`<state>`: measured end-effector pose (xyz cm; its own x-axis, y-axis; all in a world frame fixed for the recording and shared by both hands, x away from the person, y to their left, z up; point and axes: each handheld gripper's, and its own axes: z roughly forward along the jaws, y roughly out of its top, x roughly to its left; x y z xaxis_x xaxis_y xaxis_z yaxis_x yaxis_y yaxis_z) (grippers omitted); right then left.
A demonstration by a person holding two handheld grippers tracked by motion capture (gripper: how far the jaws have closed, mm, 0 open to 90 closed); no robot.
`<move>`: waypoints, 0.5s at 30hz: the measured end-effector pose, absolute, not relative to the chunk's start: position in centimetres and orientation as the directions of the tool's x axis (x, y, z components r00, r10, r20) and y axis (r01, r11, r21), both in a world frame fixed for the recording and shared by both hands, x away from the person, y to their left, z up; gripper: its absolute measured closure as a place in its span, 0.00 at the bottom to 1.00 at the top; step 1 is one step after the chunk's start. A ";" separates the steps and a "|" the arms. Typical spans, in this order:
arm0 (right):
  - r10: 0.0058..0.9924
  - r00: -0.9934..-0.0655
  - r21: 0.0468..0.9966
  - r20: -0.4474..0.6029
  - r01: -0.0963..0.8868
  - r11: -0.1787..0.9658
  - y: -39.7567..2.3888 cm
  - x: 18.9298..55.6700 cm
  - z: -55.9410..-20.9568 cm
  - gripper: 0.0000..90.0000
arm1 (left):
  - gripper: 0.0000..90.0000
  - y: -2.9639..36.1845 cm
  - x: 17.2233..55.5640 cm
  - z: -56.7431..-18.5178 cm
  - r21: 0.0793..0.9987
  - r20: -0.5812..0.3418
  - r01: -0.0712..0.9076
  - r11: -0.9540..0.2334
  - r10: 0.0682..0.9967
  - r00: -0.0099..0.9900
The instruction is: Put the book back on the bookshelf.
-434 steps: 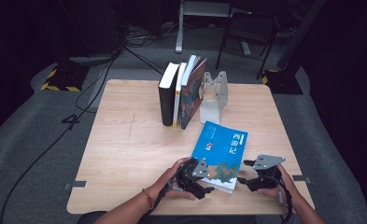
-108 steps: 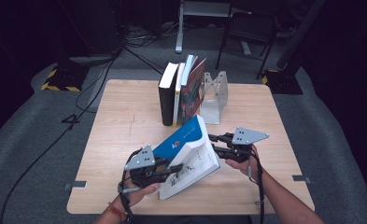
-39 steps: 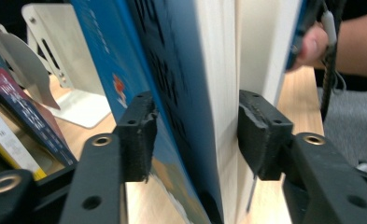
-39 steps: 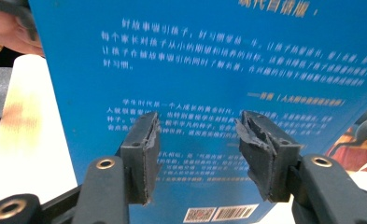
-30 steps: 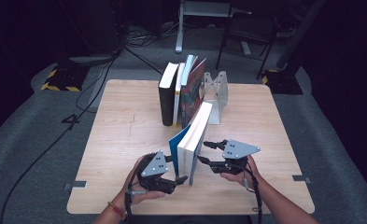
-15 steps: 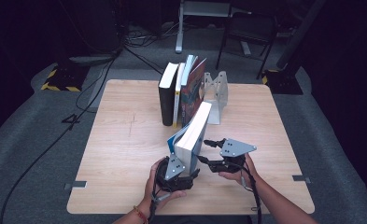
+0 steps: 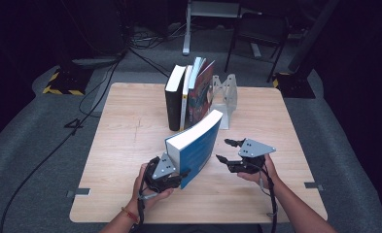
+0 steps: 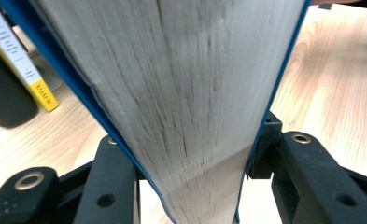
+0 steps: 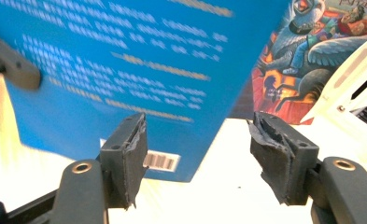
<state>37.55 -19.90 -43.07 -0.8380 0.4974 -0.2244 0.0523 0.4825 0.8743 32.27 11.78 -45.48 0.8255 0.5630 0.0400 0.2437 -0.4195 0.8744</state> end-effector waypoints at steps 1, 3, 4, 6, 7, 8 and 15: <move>0.495 -0.841 0.876 -0.217 0.056 0.479 -19.9 37.7 -43.1 0.41 | 0.62 12.0 32.4 -45.4 0.873 0.045 0.238 -0.425 0.557 0.829; 0.494 -0.842 0.875 -0.217 0.056 0.481 -19.9 37.7 -43.2 0.41 | 0.59 12.2 32.5 -45.4 0.874 0.050 0.233 -0.428 0.555 0.831; 0.492 -0.843 0.874 -0.217 0.056 0.483 -19.9 37.7 -43.2 0.41 | 0.59 12.2 32.6 -45.3 0.877 0.052 0.227 -0.424 0.552 0.832; 0.487 -0.850 0.881 -0.201 0.061 0.470 -19.9 37.8 -43.1 0.41 | 0.49 12.3 32.7 -44.9 0.894 0.047 0.220 -0.391 0.569 0.821; 0.489 -0.848 0.880 -0.204 0.061 0.472 -19.9 37.9 -43.1 0.40 | 0.47 12.3 33.0 -44.3 0.911 0.031 0.213 -0.354 0.573 0.819; 0.489 -0.848 0.880 -0.204 0.061 0.472 -19.9 37.9 -43.1 0.40 | 0.47 12.3 33.0 -44.3 0.911 0.031 0.213 -0.354 0.573 0.819; 0.484 -0.850 0.882 -0.208 0.051 0.469 -20.0 38.1 -42.9 0.40 | 0.66 12.3 33.2 -42.8 0.919 -0.021 0.210 -0.333 0.491 0.871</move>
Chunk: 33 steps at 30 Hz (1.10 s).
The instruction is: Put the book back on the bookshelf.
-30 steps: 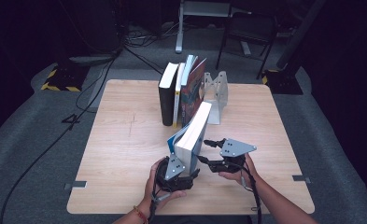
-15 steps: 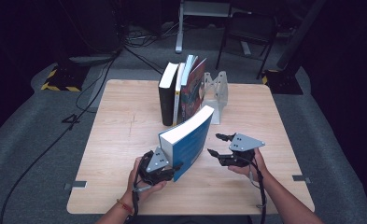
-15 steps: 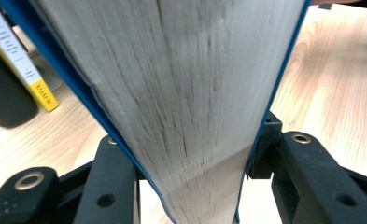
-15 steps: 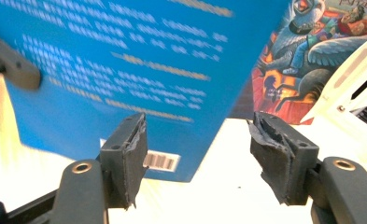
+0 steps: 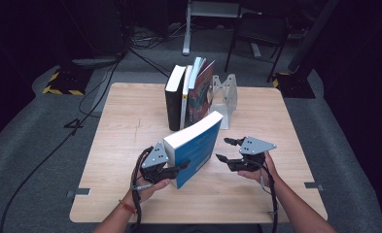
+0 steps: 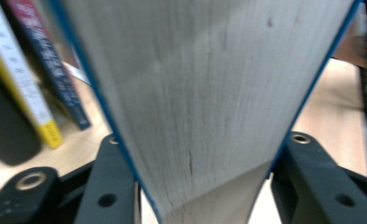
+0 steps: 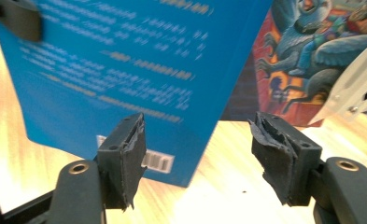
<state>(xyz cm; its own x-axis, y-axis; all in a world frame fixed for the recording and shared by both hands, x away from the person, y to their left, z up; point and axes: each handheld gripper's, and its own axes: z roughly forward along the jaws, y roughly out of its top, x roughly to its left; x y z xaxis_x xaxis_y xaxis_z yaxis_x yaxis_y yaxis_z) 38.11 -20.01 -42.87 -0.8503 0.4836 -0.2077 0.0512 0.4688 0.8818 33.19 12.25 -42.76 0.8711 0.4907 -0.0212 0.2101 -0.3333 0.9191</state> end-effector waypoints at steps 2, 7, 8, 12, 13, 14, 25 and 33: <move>0.476 -0.853 0.881 -0.215 0.040 0.471 -20.0 38.1 -42.6 0.39 | 0.66 12.5 33.1 -42.6 0.915 -0.011 0.196 -0.353 0.464 0.886; 0.411 -0.887 0.878 -0.210 0.014 0.478 -19.5 38.3 -42.8 0.36 | 0.65 14.3 33.2 -42.4 0.907 -0.043 0.189 -0.376 0.365 0.930; 0.411 -0.887 0.878 -0.210 0.014 0.478 -19.5 38.3 -42.8 0.36 | 0.65 14.3 33.2 -42.4 0.907 -0.043 0.189 -0.376 0.365 0.930; 0.333 -0.924 0.873 -0.189 -0.002 0.487 -17.9 38.8 -42.7 0.36 | 0.65 15.4 33.6 -42.5 0.907 -0.064 0.197 -0.371 0.343 0.937; 0.333 -0.924 0.873 -0.189 -0.002 0.487 -17.9 38.8 -42.7 0.36 | 0.65 15.4 33.6 -42.5 0.907 -0.063 0.197 -0.373 0.342 0.938; 0.309 -0.934 0.874 -0.177 -0.005 0.486 -17.5 39.1 -42.7 0.33 | 0.65 15.4 33.5 -42.5 0.905 -0.063 0.197 -0.376 0.340 0.938; 0.172 -0.980 0.871 -0.100 -0.002 0.492 -16.2 40.4 -42.6 0.38 | 0.56 15.2 33.1 -42.7 0.894 -0.028 0.193 -0.406 0.379 0.925; 0.153 -0.983 0.875 -0.098 -0.012 0.484 -17.7 39.3 -42.5 0.52 | 0.40 15.8 32.1 -43.4 0.880 -0.007 0.233 -0.415 0.478 0.879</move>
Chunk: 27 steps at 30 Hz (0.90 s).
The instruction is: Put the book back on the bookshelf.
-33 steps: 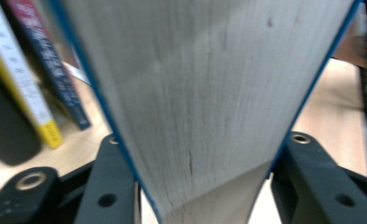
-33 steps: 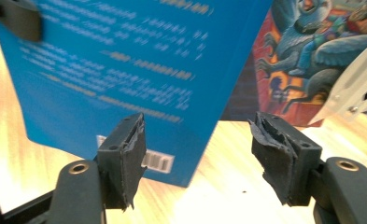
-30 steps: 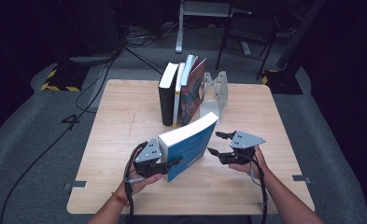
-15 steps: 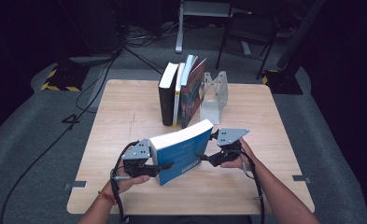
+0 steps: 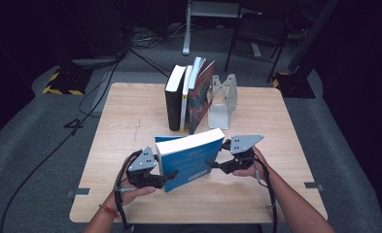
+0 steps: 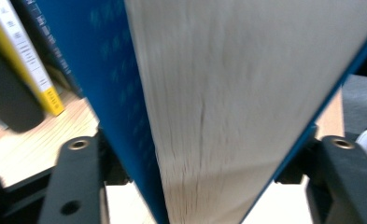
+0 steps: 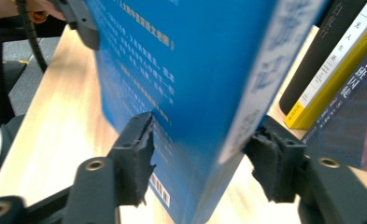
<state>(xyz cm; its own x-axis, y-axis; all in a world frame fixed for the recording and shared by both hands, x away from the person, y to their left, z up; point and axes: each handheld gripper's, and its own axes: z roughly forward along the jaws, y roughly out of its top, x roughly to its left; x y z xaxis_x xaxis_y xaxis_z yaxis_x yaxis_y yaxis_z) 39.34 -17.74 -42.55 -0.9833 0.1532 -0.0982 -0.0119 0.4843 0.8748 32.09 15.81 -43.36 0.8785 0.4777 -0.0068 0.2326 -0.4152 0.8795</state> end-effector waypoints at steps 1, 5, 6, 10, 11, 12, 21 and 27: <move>0.144 -0.984 0.873 -0.101 -0.018 0.487 -18.1 39.0 -42.5 0.54 | 0.39 16.0 32.0 -43.6 0.879 -0.006 0.233 -0.416 0.479 0.878; 0.081 -0.992 0.867 -0.100 -0.047 0.496 -19.3 37.6 -42.2 0.63 | 0.43 15.7 31.8 -43.8 0.878 0.000 0.225 -0.423 0.469 0.883; 0.069 -0.992 0.864 -0.104 -0.056 0.501 -19.4 37.3 -42.0 0.64 | 0.42 15.4 32.0 -43.7 0.873 0.005 0.228 -0.431 0.475 0.880; 0.068 -0.989 0.865 -0.131 -0.081 0.495 -19.1 36.4 -41.4 0.63 | 0.40 15.3 32.7 -43.7 0.875 -0.008 0.235 -0.423 0.474 0.881; 0.079 -0.988 0.870 -0.134 -0.079 0.487 -18.9 36.3 -41.1 0.60 | 0.40 15.2 32.8 -43.7 0.875 -0.008 0.237 -0.423 0.476 0.880; 0.088 -0.987 0.877 -0.131 -0.074 0.475 -18.6 36.3 -40.8 0.59 | 0.39 15.1 33.1 -43.7 0.877 -0.013 0.242 -0.416 0.482 0.876; 0.180 -0.973 0.888 -0.147 -0.050 0.457 -17.8 35.7 -38.2 0.64 | 0.30 13.0 35.5 -43.6 0.878 -0.027 0.244 -0.411 0.467 0.884; 0.226 -0.962 0.880 -0.152 -0.028 0.474 -19.6 35.8 -37.5 0.65 | 0.27 10.4 37.3 -43.6 0.879 -0.039 0.238 -0.414 0.434 0.900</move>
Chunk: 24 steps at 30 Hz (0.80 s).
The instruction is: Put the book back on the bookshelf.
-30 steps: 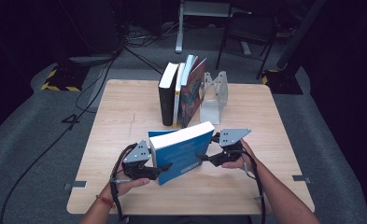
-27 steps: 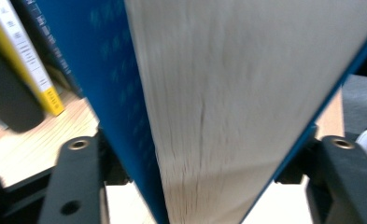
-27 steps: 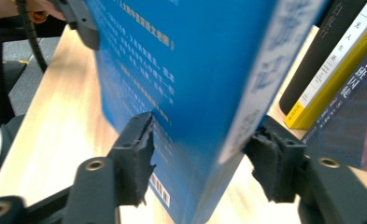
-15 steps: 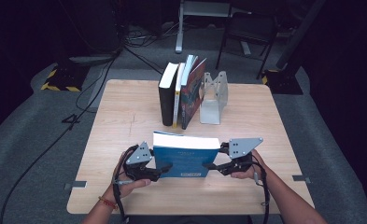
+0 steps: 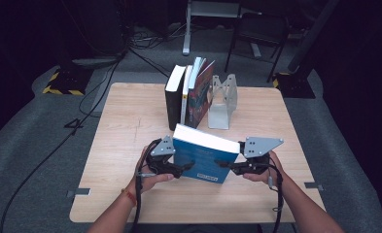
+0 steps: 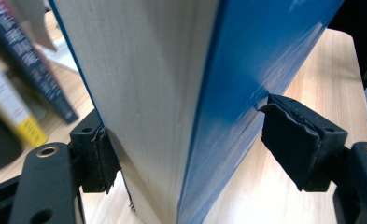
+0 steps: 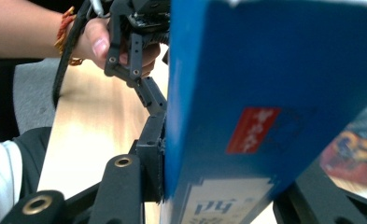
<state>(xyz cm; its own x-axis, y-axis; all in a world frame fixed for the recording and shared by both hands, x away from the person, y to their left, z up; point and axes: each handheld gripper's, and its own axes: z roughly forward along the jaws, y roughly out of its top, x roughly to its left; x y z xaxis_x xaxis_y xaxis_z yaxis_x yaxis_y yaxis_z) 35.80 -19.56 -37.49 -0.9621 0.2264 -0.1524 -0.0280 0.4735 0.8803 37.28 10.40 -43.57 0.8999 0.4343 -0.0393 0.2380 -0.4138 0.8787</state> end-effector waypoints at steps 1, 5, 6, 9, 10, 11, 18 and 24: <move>0.241 -0.959 0.883 -0.146 -0.016 0.469 -20.0 35.9 -37.5 0.65 | 0.26 9.9 37.6 -43.5 0.879 -0.030 0.228 -0.418 0.429 0.903; 0.290 -0.948 0.886 -0.132 0.018 0.463 -21.6 35.9 -37.4 0.65 | 0.23 8.1 38.7 -43.7 0.886 -0.044 0.224 -0.405 0.408 0.912; 0.305 -0.945 0.889 -0.120 0.034 0.456 -21.9 36.0 -37.4 0.65 | 0.22 7.8 38.9 -43.7 0.888 -0.044 0.222 -0.402 0.407 0.913; 0.333 -0.937 0.887 -0.107 0.061 0.458 -22.1 36.1 -37.2 0.64 | 0.20 7.6 39.4 -43.8 0.889 -0.051 0.223 -0.401 0.395 0.917; 0.336 -0.937 0.887 -0.099 0.070 0.456 -22.1 36.1 -37.0 0.64 | 0.19 7.6 39.4 -43.8 0.888 -0.049 0.221 -0.403 0.395 0.917; 0.335 -0.937 0.888 -0.095 0.072 0.454 -22.1 36.1 -36.8 0.63 | 0.19 7.7 39.2 -43.8 0.887 -0.058 0.228 -0.401 0.393 0.918; 0.338 -0.937 0.883 -0.084 0.087 0.460 -20.9 35.6 -35.3 0.62 | 0.25 8.7 37.9 -43.8 0.865 -0.060 0.254 -0.433 0.413 0.909; 0.309 -0.949 0.858 -0.066 0.104 0.502 -19.5 35.9 -34.9 0.59 | 0.21 12.8 35.0 -45.8 0.767 -0.011 0.330 -0.551 0.502 0.865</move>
<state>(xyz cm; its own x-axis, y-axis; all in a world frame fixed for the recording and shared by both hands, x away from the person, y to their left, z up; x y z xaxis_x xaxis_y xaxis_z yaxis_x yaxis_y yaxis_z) 35.90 -19.50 -34.87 -0.9486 0.3094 -0.0658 0.1043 0.5021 0.8585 34.98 12.77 -45.81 0.8648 0.5020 -0.0114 0.3297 -0.5507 0.7668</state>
